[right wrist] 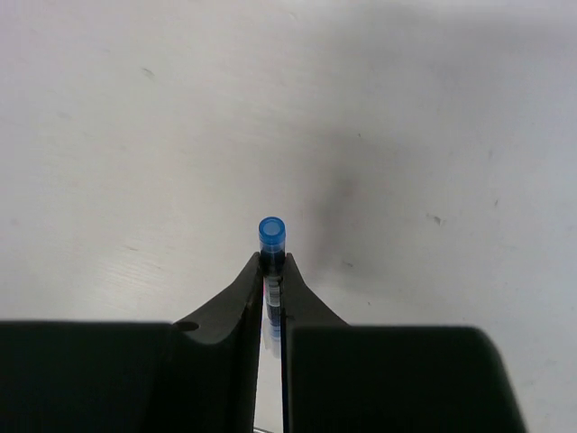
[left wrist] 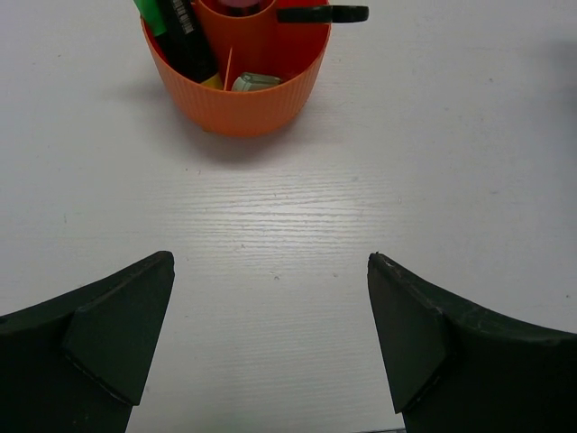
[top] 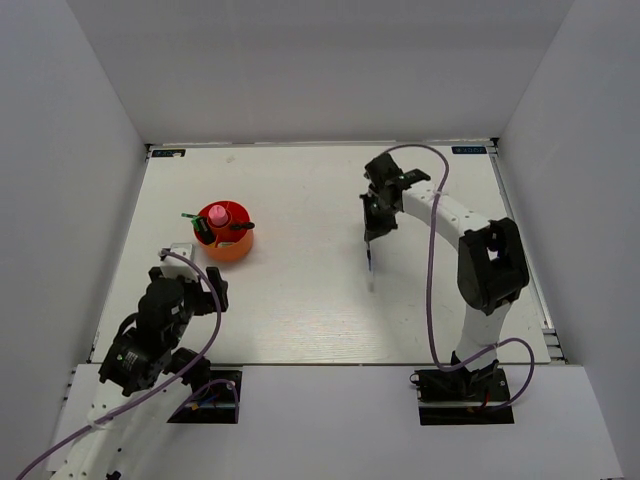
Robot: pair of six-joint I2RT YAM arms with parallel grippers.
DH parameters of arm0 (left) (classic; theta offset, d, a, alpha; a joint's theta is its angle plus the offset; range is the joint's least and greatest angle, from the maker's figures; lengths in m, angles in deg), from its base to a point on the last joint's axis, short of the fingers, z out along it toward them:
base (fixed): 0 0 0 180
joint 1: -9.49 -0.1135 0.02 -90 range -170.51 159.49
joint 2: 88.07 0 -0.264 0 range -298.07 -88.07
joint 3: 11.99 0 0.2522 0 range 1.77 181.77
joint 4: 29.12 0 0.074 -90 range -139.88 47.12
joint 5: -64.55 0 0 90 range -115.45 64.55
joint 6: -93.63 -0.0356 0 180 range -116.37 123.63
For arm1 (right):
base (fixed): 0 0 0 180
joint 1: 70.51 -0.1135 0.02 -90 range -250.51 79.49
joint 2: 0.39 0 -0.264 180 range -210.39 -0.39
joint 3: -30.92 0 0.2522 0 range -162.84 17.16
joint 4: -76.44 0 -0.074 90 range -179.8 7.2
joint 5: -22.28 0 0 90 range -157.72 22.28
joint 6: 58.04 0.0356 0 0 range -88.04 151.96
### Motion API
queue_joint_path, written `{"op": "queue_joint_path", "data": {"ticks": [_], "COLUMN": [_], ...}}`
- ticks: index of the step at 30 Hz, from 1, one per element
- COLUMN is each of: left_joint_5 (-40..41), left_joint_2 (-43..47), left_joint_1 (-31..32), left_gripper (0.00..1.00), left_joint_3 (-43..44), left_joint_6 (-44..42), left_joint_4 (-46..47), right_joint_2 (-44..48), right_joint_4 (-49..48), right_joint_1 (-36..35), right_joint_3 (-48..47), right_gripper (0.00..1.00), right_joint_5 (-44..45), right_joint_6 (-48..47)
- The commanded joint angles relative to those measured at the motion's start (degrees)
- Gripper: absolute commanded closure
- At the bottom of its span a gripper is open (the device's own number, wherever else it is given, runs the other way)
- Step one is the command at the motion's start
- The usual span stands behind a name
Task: Sort the stationery into containers
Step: Grab a piece of stationery with the right arm, then place the stationery into the container
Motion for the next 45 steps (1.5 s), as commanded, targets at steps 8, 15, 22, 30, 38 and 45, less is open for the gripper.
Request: {"op": "queue_joint_path", "data": {"ticks": [8,15,22,30,38,45], "left_joint_5": [1.2,0.4,0.1,0.3,1.3,1.5], "left_joint_2": [-4.6,-8.0,-9.5,-8.2,-7.1,-6.6], "left_joint_1": [-0.3,-0.4,-0.2,-0.3,-0.4,-0.4], "left_gripper": [0.01,0.01,0.01,0.01,0.01,0.01], "left_joint_3": [7.8,15.6,20.3,19.7,17.9,17.4], "left_joint_6": [0.9,2.3,2.0,1.7,1.4,1.6], "left_joint_4": [2.6,5.6,7.3,7.4,6.9,7.0], "right_joint_2": [-9.1,-16.2,-18.5,-29.2,-34.8,-36.5], "right_joint_4": [-4.6,-26.5,-53.4,-68.6,-72.6,-74.3], "right_joint_1": [-1.5,-5.8,-10.2,-14.3,-18.3,-20.2], "right_joint_3": [-30.2,-42.7,-40.5,-49.0,-52.1,-52.0], "right_gripper": [1.0,1.0,1.0,1.0,1.0,1.0], "right_joint_5": [-11.7,-20.0,-21.9,-20.0,-19.5,-17.8], "right_joint_6": [-9.8,-10.0,-6.7,-4.8,-3.5,-3.1]}}
